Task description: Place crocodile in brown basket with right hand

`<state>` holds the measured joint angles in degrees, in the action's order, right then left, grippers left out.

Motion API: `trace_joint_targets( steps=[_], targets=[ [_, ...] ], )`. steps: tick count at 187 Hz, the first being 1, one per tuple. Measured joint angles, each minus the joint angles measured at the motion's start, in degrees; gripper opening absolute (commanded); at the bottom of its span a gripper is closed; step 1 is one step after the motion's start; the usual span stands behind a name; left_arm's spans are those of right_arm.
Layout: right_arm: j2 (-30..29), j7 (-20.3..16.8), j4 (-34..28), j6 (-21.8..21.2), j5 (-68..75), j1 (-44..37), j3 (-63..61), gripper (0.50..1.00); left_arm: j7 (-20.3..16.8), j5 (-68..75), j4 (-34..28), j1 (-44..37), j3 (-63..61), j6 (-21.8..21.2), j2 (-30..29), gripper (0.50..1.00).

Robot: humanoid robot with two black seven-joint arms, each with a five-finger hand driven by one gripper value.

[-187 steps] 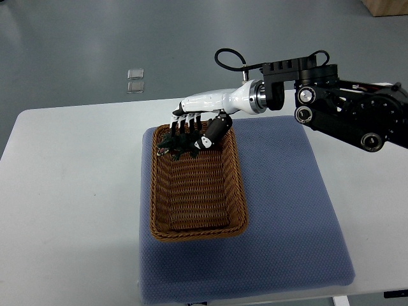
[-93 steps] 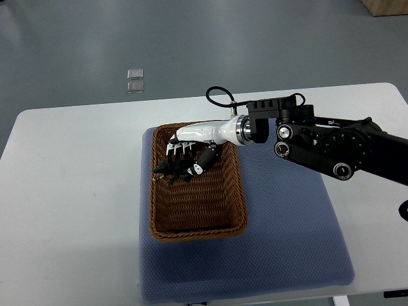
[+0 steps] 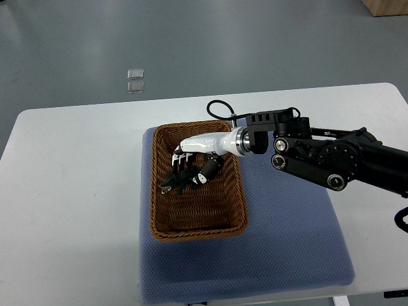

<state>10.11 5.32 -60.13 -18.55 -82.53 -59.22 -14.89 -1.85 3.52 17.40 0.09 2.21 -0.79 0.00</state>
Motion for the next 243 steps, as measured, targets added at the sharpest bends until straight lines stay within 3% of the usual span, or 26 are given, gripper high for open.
trace_joint_targets(
  steps=[23, 63, 100, 172, 207, 243],
  targets=[
    [0.22, 0.11, 0.01, -0.07, 0.0, 0.21, -0.02, 0.909, 0.0, 0.0, 0.0, 0.0, 0.0, 0.0, 0.0, 1.0],
    [1.08, 0.32, 0.02, -0.12, 0.9, -0.33, -2.65, 0.911, 0.0, 0.0, 0.0, 0.0, 0.02, 0.0, 0.0, 1.0],
    [1.87, 0.47, 0.12, -0.55, 5.74, 0.42, -14.6, 0.911, 0.0, -0.01, 0.0, 0.0, 0.11, 0.0, 0.0, 1.0],
    [1.35, 2.55, 4.85, 2.84, 43.02, 12.71, -43.47, 0.911, 0.0, -0.01, 0.1, 0.0, 0.19, 0.0, 0.0, 1.0],
    [-0.11, 2.94, 9.5, 4.87, 61.08, 17.46, -47.33, 0.911, 0.0, -0.01, 0.18, 0.01, 0.16, 0.0, 0.0, 1.0],
    [-0.36, 7.64, 14.81, 5.53, 73.23, 21.09, -48.02, 0.913, 0.0, -0.01, 0.18, -0.01, 0.16, 0.0, 0.0, 1.0]
  ],
)
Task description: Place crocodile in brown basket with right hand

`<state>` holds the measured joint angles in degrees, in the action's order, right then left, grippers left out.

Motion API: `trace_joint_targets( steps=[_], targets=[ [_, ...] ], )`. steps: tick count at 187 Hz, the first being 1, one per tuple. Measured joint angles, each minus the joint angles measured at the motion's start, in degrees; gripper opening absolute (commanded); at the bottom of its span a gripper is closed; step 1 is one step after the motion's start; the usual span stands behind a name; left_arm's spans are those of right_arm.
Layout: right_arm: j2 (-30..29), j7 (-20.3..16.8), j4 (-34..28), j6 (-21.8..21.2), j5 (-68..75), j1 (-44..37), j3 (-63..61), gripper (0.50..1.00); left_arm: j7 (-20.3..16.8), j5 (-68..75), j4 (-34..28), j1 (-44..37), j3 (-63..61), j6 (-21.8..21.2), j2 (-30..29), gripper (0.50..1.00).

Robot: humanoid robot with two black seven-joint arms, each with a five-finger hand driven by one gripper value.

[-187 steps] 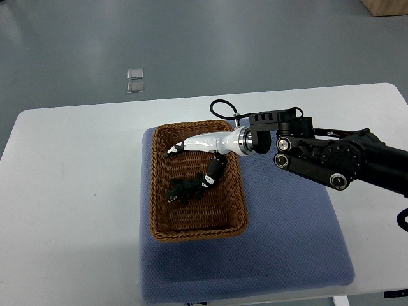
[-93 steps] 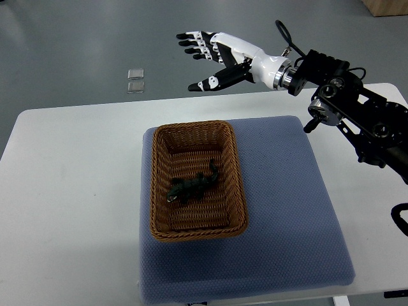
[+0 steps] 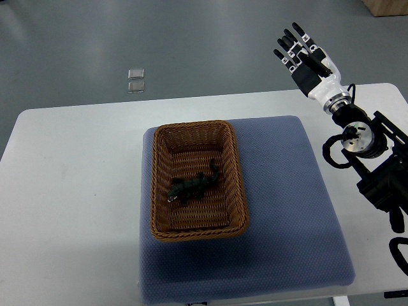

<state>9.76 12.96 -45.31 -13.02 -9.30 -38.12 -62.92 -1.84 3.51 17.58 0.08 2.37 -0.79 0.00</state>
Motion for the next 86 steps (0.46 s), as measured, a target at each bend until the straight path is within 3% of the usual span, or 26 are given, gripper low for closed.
trace_joint_targets(
  steps=[86],
  targets=[
    [-0.29, 0.84, 3.47, -0.85, 1.83, 1.22, -0.11, 0.913, 0.0, 0.0, 0.0, 0.0, -0.17, 0.0, 0.0, 1.0]
  ],
)
